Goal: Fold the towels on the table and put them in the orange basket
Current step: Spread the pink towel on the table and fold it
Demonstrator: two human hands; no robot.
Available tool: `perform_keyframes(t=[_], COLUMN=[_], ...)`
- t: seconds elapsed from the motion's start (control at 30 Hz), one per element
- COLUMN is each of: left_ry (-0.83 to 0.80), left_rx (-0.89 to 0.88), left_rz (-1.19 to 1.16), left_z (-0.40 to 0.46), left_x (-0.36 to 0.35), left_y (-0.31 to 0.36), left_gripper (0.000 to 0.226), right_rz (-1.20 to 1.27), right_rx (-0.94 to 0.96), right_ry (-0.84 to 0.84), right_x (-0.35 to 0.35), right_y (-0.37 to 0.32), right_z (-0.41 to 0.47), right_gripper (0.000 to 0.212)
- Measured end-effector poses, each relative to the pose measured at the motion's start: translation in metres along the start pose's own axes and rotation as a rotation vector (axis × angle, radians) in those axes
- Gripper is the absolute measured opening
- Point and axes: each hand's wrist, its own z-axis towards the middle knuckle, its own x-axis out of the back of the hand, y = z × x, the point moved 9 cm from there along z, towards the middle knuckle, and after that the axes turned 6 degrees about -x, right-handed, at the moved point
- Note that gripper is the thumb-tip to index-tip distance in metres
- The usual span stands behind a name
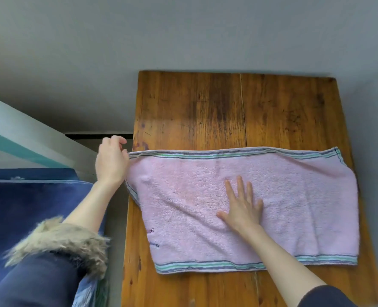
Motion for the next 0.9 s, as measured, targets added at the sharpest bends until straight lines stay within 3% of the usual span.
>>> perform_keyframes(t=[0.1,0.27,0.4,0.6,0.8,0.9], left_ry=[0.018,0.021,-0.135,-0.181,-0.157,-0.167], left_rx=[0.067,0.461,0.379,0.339,0.408,0.335], left_rz=[-0.058,-0.325,-0.357,-0.35,-0.509,-0.469], left_z=[-0.03,-0.095,-0.12,-0.12,-0.122,-0.121], left_x=[-0.02,-0.035,-0.047,-0.059,-0.048,-0.03], left_y=[-0.01,-0.074,-0.08,-0.059,-0.059,-0.07], left_gripper=[0.024,0.043,0.03,0.012,0.02,0.018], right_rz=[0.023,0.036,-0.001,-0.012,0.003,-0.002], right_rx=[0.047,0.167,0.228,0.2,0.194,0.187], right_ry=[0.033,0.025,0.019,-0.039,-0.059,-0.058], right_x=[-0.001,-0.012,-0.024,-0.045,-0.044,-0.044], right_y=[-0.017,-0.055,-0.082,-0.091,-0.09,-0.09], right_z=[-0.008,-0.025,-0.037,-0.041,-0.04,-0.04], right_gripper=[0.087,0.084,0.083,0.085,0.086,0.084])
